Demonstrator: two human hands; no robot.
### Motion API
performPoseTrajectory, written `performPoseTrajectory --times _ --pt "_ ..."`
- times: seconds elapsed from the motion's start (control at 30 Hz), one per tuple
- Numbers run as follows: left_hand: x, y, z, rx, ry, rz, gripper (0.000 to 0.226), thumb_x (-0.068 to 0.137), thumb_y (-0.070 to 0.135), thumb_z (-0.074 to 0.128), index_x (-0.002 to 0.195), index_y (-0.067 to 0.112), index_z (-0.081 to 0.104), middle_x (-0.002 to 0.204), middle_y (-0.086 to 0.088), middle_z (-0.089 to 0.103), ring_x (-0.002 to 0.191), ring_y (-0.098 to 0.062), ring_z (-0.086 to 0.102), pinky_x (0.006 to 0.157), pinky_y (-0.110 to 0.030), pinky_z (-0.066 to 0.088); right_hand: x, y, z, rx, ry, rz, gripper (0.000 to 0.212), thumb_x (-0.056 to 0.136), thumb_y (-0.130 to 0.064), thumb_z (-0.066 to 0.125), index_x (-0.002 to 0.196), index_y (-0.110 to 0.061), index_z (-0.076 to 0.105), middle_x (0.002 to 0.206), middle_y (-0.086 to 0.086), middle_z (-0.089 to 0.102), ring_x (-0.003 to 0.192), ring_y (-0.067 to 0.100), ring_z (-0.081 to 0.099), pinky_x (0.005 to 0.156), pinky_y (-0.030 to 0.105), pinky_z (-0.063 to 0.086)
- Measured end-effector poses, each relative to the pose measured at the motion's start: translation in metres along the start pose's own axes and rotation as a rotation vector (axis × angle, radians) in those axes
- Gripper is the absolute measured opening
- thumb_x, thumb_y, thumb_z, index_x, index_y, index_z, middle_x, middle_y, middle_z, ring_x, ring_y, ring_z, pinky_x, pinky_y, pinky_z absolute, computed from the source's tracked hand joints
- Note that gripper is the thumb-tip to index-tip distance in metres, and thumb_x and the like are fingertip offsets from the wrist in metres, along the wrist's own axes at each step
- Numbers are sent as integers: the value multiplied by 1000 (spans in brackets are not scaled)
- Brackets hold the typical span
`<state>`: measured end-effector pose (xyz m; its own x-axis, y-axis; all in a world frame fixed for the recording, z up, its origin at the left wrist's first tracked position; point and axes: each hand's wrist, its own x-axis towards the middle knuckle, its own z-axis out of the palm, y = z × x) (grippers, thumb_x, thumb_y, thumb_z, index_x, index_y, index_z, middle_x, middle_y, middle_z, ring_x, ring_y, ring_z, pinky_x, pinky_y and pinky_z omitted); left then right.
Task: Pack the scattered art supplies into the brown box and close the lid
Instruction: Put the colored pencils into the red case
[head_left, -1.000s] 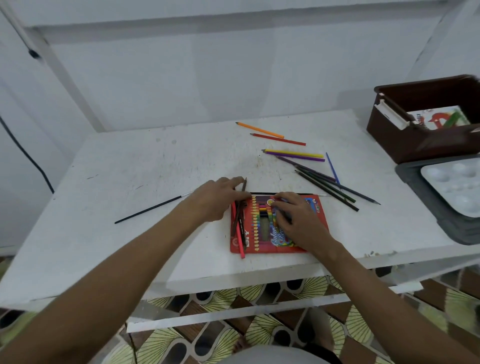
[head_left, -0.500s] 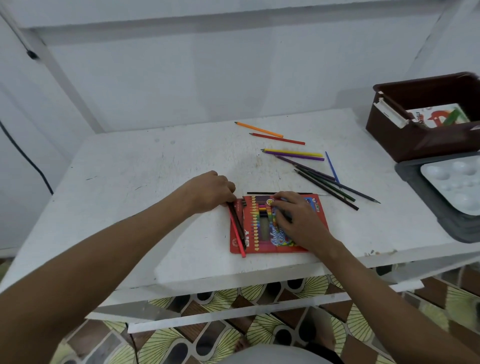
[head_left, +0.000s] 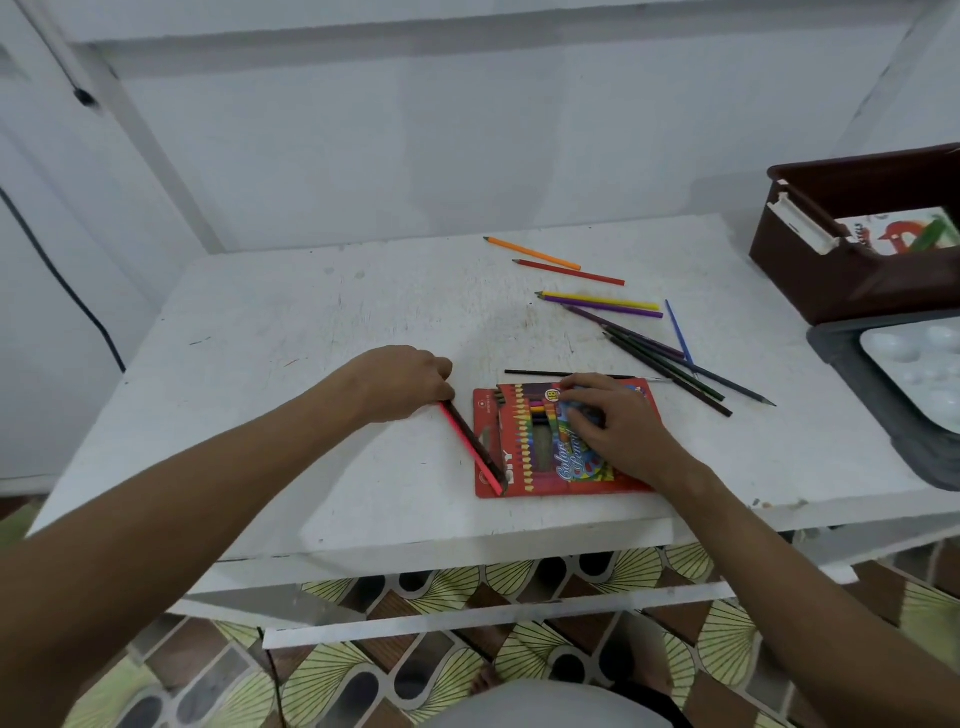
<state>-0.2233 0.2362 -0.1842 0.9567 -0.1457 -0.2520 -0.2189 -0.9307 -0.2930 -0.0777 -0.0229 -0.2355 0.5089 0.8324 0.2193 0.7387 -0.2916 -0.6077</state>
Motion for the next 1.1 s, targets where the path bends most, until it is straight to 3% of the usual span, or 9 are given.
performPoseTrajectory --times 0.13,0.23,0.4,0.53,0.67,0.8,0.93,1.1 --pt "-4 -1 4 -82 29 -32 29 101 26 37 118 22 60 100 5 57 87 -17 59 65 -35 51 1 1 -2 -19 -4 -20 26 91 -11 59 116 -5 66 128 5 58 113 2 45 88 -1 29" --pt "-8 3 10 -121 47 -73 34 101 30 34 128 23 54 103 3 56 90 -18 58 66 -36 52 1 4 -5 -33 2 -15 27 90 -11 60 116 -5 65 128 5 58 113 2 45 86 -2 29" --pt "-8 12 17 -90 69 -136 34 100 27 34 129 19 52 102 -3 54 87 -20 55 69 -35 49 -1 13 -14 -26 22 -22 27 90 -14 62 114 -5 66 127 7 59 111 4 49 86 2 34" --pt "-11 20 16 -56 79 -180 37 101 25 32 135 17 44 104 -6 51 76 -21 48 72 -31 42 -5 16 -20 -7 34 -2 29 90 -20 62 116 -7 65 127 4 59 111 7 55 86 18 50" --pt "-15 37 11 -63 88 -149 49 103 31 25 150 19 21 124 -9 44 97 -24 54 96 -38 43 -10 14 -23 -27 38 -17 29 88 -17 64 115 -4 65 125 7 59 107 5 51 81 2 39" --pt "-10 50 9 -26 108 -77 51 102 27 33 150 21 17 129 -9 41 95 -22 51 81 -34 46 -11 12 -22 -37 28 -14 30 88 -16 64 116 -5 64 126 8 58 108 3 49 78 -4 37" --pt "-1 65 4 -35 90 -108 52 101 30 36 148 19 17 133 -11 36 102 -23 50 83 -34 45 -10 12 -22 -43 23 -21 31 89 -17 63 118 -5 63 127 7 58 107 2 48 77 -5 37" --pt "2 79 4 -239 154 -190 53 100 36 37 146 16 22 128 -5 46 101 -19 52 79 -32 50 -11 12 -22 -32 31 -20 31 89 -16 64 117 -6 64 127 7 58 110 4 50 87 9 42"
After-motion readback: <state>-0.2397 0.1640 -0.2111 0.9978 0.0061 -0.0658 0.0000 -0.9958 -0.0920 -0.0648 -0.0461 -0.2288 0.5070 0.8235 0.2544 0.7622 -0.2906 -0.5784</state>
